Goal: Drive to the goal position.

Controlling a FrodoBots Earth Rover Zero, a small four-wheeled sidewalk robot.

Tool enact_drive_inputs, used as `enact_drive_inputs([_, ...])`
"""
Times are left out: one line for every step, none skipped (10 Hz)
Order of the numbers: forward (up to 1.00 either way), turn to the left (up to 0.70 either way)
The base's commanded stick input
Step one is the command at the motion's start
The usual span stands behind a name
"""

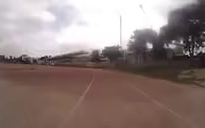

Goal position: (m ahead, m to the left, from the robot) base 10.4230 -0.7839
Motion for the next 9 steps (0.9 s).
enact_drive_inputs([0.85,0.00])
enact_drive_inputs([0.85,0.00])
enact_drive_inputs([0.85,0.00])
enact_drive_inputs([0.85,0.00])
enact_drive_inputs([0.85,0.00])
enact_drive_inputs([0.85,0.00])
enact_drive_inputs([0.85,0.00])
enact_drive_inputs([0.85,0.00])
enact_drive_inputs([0.85,-0.14])
